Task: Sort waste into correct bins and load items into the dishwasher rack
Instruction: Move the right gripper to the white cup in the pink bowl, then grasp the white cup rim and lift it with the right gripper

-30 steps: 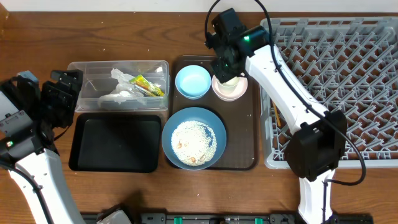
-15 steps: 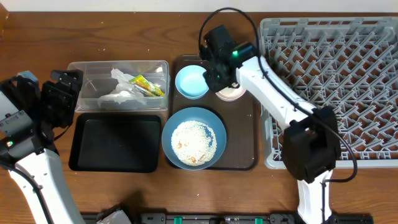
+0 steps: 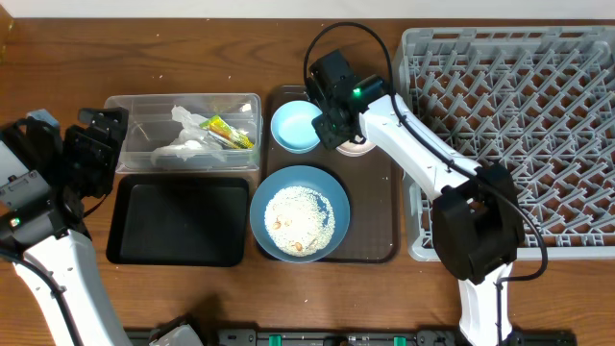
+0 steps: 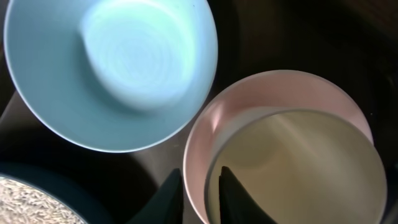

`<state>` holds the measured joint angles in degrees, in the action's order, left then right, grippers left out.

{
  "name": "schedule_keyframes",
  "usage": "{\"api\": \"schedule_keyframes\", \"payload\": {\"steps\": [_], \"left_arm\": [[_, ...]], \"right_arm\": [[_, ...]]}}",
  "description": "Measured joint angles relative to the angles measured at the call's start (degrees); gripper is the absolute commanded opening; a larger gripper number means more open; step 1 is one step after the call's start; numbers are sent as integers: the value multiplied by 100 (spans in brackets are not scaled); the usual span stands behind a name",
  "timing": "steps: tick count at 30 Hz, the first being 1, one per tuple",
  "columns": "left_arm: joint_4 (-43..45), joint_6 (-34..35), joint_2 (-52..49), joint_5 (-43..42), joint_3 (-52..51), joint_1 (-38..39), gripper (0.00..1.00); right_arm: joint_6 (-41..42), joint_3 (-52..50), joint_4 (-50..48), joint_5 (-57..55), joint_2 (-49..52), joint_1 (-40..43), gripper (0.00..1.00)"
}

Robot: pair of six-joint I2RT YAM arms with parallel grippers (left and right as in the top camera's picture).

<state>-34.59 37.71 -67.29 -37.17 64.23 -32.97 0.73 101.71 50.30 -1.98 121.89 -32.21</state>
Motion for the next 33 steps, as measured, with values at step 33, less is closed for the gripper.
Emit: {"api": "schedule_keyframes", "payload": {"steps": [33], "left_arm": [[-2,0,0,0,0,0,91]], "right_arm": [[20,1495,835,426,-1276,588,1]]}}
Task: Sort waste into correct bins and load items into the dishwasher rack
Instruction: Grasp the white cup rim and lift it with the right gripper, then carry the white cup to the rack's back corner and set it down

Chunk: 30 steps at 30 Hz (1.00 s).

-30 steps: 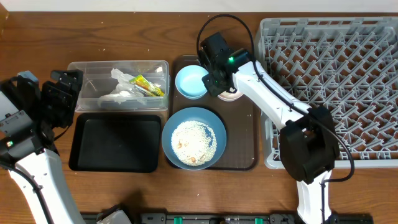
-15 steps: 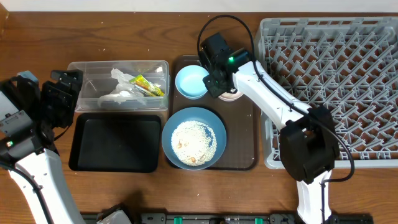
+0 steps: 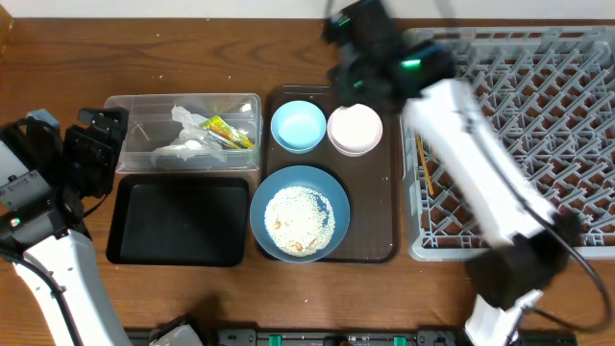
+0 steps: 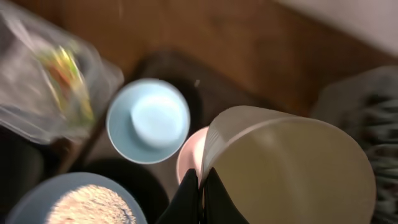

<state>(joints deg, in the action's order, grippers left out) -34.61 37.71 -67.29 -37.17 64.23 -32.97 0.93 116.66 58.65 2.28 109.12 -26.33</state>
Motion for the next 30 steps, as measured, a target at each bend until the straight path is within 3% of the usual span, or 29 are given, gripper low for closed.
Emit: {"api": "schedule_keyframes", "payload": {"steps": [5,11,20,30], "left_arm": [[2,0,0,0,-2,0,91],[2,0,0,0,-2,0,91],[0,0,0,0,0,0,91],[2,0,0,0,0,0,91]], "right_arm": [[-212,116,136,1416,-291,1233,1],[-643,-103,267,3495,227,2507,1],[-1294,-234,391,5305,1147,2889,1],[-1506,-240,400,5305,1495,2900,1]]}}
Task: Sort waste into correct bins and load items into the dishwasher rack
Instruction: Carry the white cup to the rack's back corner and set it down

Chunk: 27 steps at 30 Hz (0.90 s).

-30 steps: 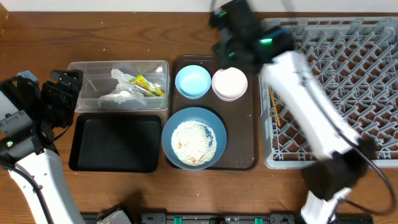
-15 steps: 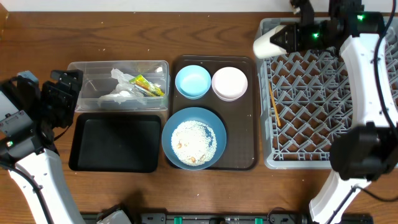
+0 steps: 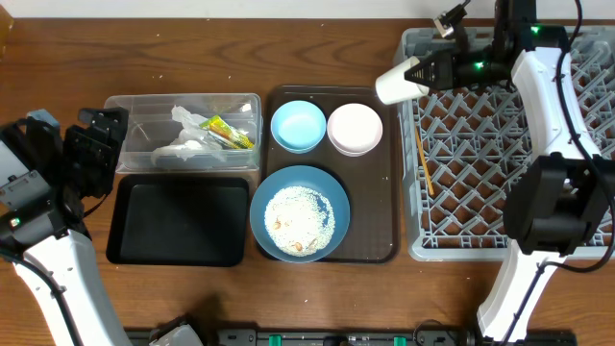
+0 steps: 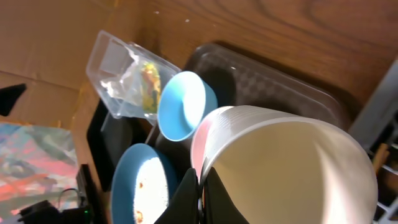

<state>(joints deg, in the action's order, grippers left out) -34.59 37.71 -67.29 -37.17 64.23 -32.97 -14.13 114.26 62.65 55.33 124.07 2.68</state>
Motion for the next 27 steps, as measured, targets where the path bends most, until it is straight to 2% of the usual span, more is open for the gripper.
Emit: {"api": "schedule_keyframes", "payload": {"steps": [8,27], "left_arm": [[0,0,0,0,0,0,91],[0,0,0,-2,0,0,91]], "right_arm": [[-111,0,-28,-245,72,11,1],[-179,0,-776,-240,348,20,1]]}}
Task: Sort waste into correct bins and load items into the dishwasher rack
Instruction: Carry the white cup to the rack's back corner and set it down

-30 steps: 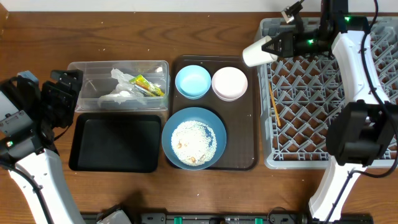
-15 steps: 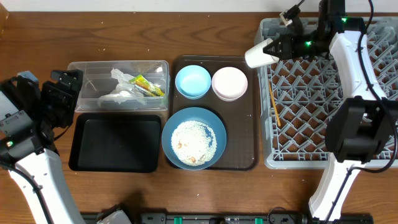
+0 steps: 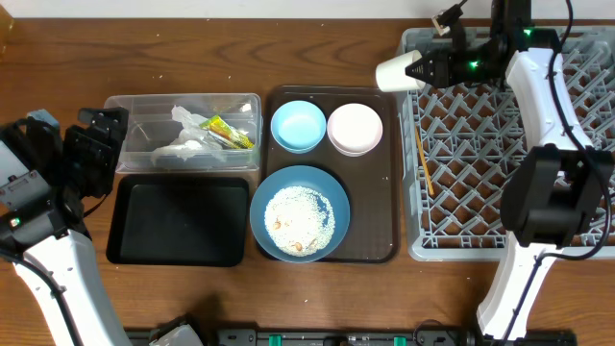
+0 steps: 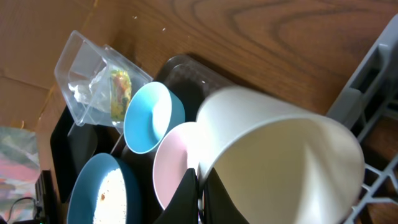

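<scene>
My right gripper [image 4: 200, 194] is shut on the rim of a white cup [image 3: 396, 71], holding it on its side in the air by the left edge of the grey dishwasher rack [image 3: 567, 207]. In the right wrist view the white cup [image 4: 280, 155] fills the right half. On the brown tray [image 3: 375, 245] sit a small blue bowl [image 3: 297, 126], a pink bowl [image 3: 355, 129] and a blue plate of rice [image 3: 300, 212]. My left gripper [image 3: 96, 144] hovers at the far left beside the clear bin; its jaws cannot be made out.
A clear bin [image 3: 183, 132] holding plastic wrappers and a packet stands left of the tray. Below it lies an empty black bin [image 3: 179, 221]. An orange chopstick [image 3: 423, 165] lies in the rack's left side.
The right gripper has shifted the cup slightly up and left at the rack's left edge, tilting it more. The left arm has not moved.
First my right gripper's fingers straddled the rim of the white cup standing in the pink bowl. Then it held the cup lifted above the tray. Later the cup was on its side at the rack's left edge, where it still hangs.
</scene>
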`<state>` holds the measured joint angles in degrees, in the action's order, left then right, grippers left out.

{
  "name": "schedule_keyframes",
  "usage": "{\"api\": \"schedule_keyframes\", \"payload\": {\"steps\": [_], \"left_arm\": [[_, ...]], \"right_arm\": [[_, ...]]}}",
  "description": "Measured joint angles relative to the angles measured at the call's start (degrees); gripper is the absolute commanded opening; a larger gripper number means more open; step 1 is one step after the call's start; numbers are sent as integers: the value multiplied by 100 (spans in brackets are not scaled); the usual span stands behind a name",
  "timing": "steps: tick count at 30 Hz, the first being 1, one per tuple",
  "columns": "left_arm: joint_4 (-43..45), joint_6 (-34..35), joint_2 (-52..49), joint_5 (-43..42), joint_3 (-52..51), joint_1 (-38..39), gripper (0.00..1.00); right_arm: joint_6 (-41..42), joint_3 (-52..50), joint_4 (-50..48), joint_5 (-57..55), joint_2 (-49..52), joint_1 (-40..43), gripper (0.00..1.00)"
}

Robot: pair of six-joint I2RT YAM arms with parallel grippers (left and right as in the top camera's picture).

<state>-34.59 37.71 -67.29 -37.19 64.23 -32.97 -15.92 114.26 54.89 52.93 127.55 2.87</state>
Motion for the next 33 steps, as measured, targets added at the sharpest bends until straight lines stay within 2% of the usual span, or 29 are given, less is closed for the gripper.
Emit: {"api": "schedule_keyframes", "payload": {"steps": [14,33], "left_arm": [[0,0,0,2,0,0,91],[0,0,0,2,0,0,91]], "right_arm": [[-72,9,-120,190,238,214,1],[-391,11,-7,-173,240,444,1]]}}
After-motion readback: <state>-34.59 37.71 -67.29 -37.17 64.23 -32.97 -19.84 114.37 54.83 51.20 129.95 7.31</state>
